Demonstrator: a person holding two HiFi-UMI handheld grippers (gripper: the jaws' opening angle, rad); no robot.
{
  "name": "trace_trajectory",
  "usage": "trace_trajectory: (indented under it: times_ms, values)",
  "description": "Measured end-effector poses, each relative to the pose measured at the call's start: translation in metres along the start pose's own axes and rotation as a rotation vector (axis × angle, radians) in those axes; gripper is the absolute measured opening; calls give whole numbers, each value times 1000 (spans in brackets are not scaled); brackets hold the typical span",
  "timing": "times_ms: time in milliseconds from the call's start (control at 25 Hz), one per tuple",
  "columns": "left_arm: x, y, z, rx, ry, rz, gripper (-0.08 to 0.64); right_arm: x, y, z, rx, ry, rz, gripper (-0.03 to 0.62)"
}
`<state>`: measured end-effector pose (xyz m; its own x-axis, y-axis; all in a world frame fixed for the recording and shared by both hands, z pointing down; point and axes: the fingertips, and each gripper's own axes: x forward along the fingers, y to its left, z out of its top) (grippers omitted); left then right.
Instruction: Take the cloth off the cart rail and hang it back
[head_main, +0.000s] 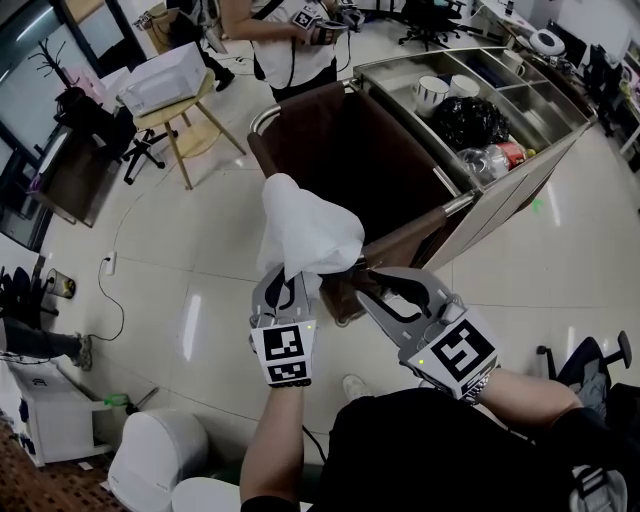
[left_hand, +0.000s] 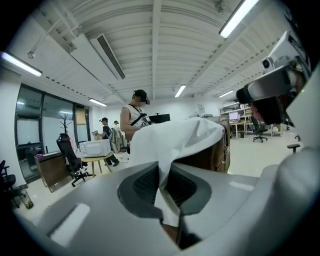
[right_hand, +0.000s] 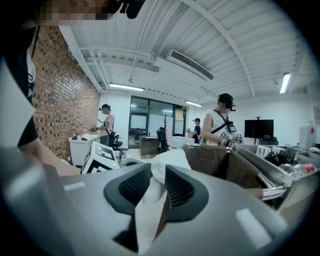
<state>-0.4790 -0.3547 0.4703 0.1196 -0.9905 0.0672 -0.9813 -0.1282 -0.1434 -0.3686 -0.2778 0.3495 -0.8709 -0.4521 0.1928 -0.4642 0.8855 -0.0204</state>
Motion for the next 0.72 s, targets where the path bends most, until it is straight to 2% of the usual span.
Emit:
trace_trajectory:
  times_ms: [360,560,720]
  values:
    - [-37,10,66,-12,-155,31,16,-7,15,3,-8,-15,4,89]
    - [-71,-13,84,25,-242,27,15,-31,32,-22,-13,-43,4,89]
    - [-95,-31,105,39,-292,59,15,-58,36,-35,-15,-77,17,89]
